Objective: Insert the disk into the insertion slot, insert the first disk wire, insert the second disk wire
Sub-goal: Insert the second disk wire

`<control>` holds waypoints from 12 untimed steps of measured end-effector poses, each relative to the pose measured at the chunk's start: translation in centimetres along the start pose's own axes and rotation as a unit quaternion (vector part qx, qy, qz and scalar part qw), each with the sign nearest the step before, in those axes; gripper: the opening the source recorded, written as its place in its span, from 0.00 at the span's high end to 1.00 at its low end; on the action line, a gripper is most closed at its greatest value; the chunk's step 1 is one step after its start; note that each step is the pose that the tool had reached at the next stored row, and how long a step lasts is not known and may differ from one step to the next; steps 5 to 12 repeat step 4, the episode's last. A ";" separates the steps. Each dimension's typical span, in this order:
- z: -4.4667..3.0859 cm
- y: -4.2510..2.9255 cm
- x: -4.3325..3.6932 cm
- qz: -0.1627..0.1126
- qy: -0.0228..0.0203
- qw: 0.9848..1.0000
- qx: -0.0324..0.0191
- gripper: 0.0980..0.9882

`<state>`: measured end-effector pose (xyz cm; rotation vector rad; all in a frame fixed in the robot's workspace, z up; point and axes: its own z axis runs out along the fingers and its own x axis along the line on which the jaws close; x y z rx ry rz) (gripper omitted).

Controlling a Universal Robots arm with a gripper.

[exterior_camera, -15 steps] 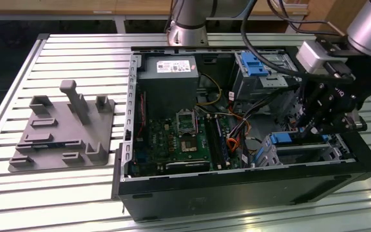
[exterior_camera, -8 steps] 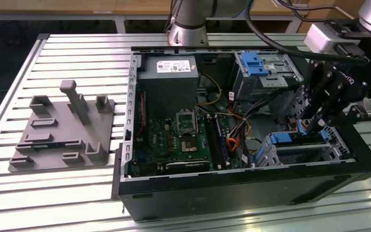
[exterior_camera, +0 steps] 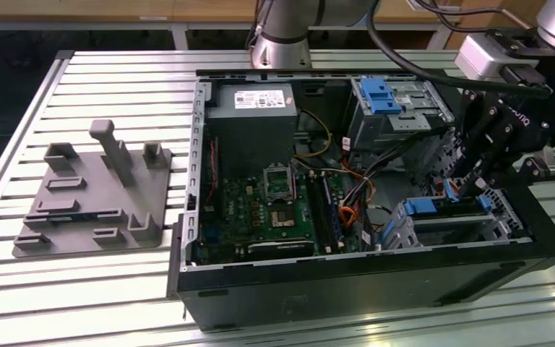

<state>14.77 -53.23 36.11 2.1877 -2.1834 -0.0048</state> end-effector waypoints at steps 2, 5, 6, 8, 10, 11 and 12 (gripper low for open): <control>0.00 0.00 0.00 0.000 0.000 1.000 0.000 0.73; 0.00 0.00 0.00 0.000 -0.001 1.000 0.000 0.73; 0.00 0.00 0.00 0.000 -0.001 1.000 0.000 0.73; 0.00 0.00 0.00 0.000 -0.001 1.000 0.000 0.73; 0.00 0.00 0.00 0.000 -0.001 1.000 0.000 0.73; 0.00 0.00 0.00 0.000 -0.001 1.000 0.000 0.73; 0.00 0.00 0.00 0.000 -0.001 1.000 0.000 0.73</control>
